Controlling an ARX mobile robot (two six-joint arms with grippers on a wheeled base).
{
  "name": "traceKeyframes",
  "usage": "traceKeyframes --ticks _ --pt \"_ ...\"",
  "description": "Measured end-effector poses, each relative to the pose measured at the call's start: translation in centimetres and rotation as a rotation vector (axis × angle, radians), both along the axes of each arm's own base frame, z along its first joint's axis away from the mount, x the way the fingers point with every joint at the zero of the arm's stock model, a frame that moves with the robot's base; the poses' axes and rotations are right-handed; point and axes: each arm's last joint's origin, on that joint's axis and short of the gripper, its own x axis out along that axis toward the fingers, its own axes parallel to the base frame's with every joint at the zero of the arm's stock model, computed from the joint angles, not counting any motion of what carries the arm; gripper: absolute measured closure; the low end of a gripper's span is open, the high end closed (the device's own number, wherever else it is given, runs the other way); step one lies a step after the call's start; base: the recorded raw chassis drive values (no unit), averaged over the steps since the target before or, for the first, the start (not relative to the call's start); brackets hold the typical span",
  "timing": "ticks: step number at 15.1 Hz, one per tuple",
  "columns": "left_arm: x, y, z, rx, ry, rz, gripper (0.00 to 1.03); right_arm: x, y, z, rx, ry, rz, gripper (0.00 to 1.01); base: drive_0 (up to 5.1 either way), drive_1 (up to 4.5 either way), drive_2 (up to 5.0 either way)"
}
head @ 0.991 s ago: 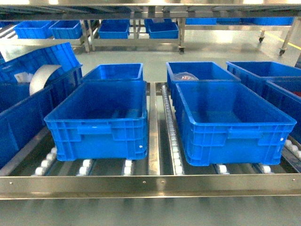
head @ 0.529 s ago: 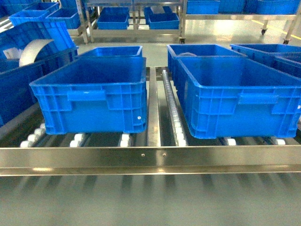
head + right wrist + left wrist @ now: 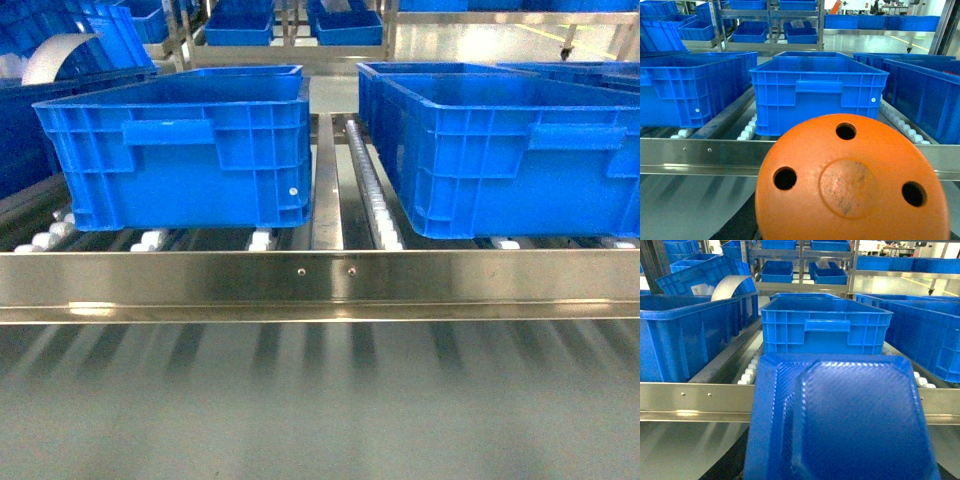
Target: Sort blue parts and orange caps into right shelf containers
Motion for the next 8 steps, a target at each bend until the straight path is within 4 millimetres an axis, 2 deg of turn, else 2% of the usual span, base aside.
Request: traceKeyframes --ticks 8 --pt "0.00 0.00 0.00 0.000 0.000 0.000 0.60 0.00 0.00 0.00 0.000 0.000 0.000 0.56 0.0 0.16 -0.1"
